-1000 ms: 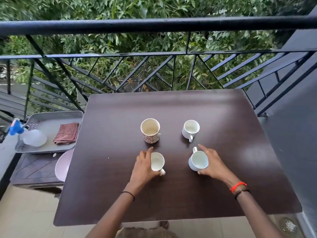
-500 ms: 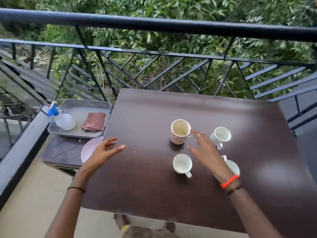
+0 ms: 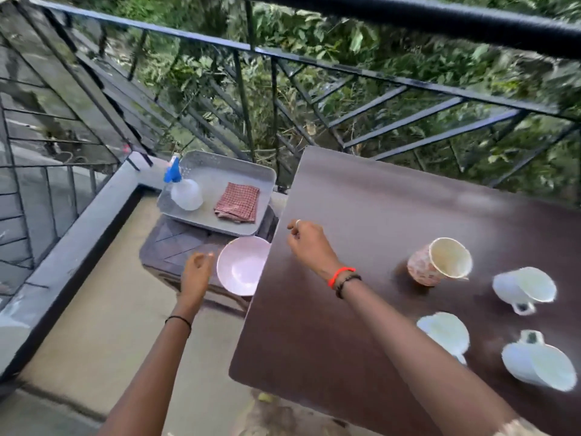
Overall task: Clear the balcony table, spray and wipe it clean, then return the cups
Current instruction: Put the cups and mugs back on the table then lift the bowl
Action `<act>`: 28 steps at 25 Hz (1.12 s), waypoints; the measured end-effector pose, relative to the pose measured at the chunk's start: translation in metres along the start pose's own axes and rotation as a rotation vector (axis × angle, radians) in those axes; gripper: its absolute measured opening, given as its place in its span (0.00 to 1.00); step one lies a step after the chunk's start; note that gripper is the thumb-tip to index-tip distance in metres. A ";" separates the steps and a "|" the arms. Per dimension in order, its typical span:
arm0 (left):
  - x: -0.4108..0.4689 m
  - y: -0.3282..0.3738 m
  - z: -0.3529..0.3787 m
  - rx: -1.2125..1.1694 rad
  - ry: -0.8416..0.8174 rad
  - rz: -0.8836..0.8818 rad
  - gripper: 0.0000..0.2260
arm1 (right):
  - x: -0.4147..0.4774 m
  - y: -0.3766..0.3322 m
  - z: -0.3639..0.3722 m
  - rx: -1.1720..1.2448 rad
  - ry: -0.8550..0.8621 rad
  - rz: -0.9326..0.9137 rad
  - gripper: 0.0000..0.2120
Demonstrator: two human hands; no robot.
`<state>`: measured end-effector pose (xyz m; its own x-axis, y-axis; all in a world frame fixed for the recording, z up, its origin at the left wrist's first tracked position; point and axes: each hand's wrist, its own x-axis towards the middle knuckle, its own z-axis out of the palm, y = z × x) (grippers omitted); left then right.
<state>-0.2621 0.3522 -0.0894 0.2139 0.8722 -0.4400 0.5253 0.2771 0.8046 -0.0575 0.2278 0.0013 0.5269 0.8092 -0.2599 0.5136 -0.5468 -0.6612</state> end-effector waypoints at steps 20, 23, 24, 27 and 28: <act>0.110 -0.128 0.029 0.232 -0.378 -0.264 0.17 | 0.166 0.006 0.161 -0.530 -0.508 0.245 0.18; 0.125 -0.158 0.023 0.180 -0.386 -0.265 0.19 | 0.162 0.006 0.165 -0.515 -0.490 0.257 0.17; 0.123 -0.154 0.014 0.203 -0.382 -0.260 0.16 | 0.160 0.005 0.167 -0.505 -0.478 0.254 0.16; 0.117 -0.132 -0.014 0.220 -0.361 -0.255 0.10 | 0.151 -0.004 0.173 -0.467 -0.430 0.226 0.15; 0.111 -0.116 -0.025 0.225 -0.350 -0.261 0.09 | 0.147 -0.008 0.175 -0.458 -0.413 0.207 0.15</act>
<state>-0.3203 0.4269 -0.2217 0.2950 0.5865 -0.7544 0.7550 0.3409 0.5602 -0.1027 0.3887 -0.1546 0.3887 0.6435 -0.6594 0.7143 -0.6625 -0.2254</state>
